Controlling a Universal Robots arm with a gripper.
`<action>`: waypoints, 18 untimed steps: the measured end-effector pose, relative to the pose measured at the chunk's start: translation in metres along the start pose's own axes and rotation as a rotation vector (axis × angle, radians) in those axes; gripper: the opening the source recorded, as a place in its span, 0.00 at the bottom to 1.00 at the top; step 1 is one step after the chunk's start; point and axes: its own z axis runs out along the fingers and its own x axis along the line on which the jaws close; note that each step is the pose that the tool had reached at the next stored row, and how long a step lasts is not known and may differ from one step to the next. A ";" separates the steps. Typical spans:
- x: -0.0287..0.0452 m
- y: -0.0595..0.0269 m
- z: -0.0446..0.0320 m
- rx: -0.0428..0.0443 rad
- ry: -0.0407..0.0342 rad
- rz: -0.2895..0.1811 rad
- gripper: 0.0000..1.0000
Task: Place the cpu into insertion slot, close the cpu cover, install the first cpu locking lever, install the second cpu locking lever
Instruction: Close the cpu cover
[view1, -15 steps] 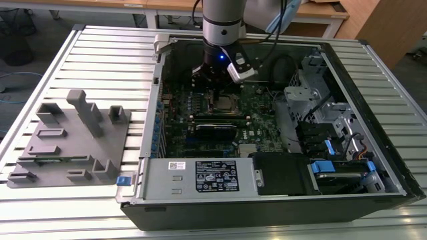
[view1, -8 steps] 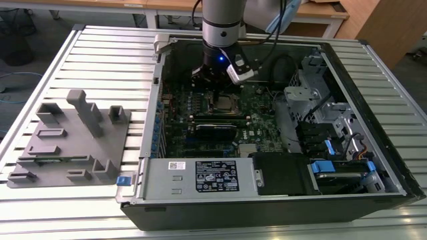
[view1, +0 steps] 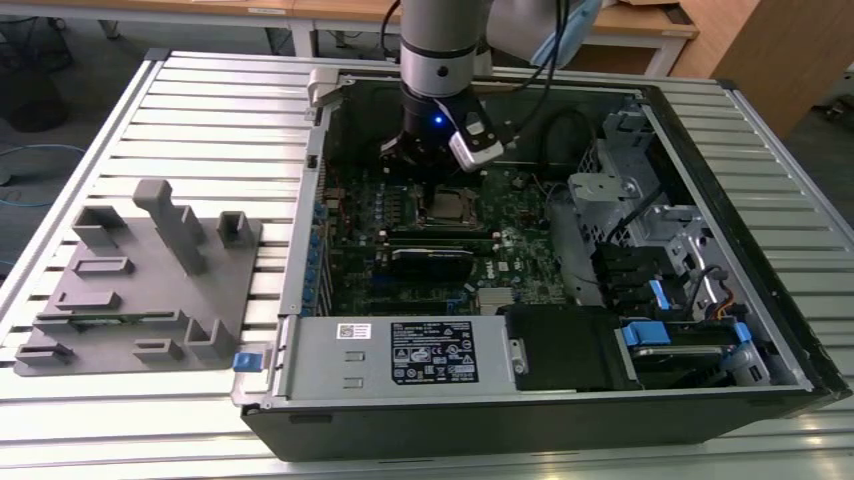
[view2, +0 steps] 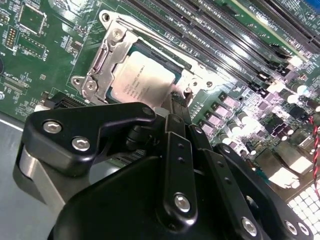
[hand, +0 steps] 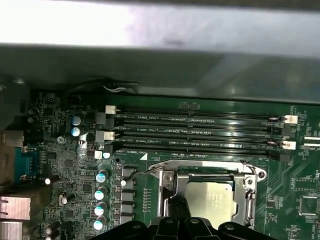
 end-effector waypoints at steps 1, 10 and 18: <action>0.0000 0.0000 0.0010 0.0012 0.0001 0.000 0.11; 0.0002 0.0001 0.0048 0.0021 0.0002 0.000 0.11; 0.0009 0.0002 0.0063 0.0024 0.0003 0.000 0.11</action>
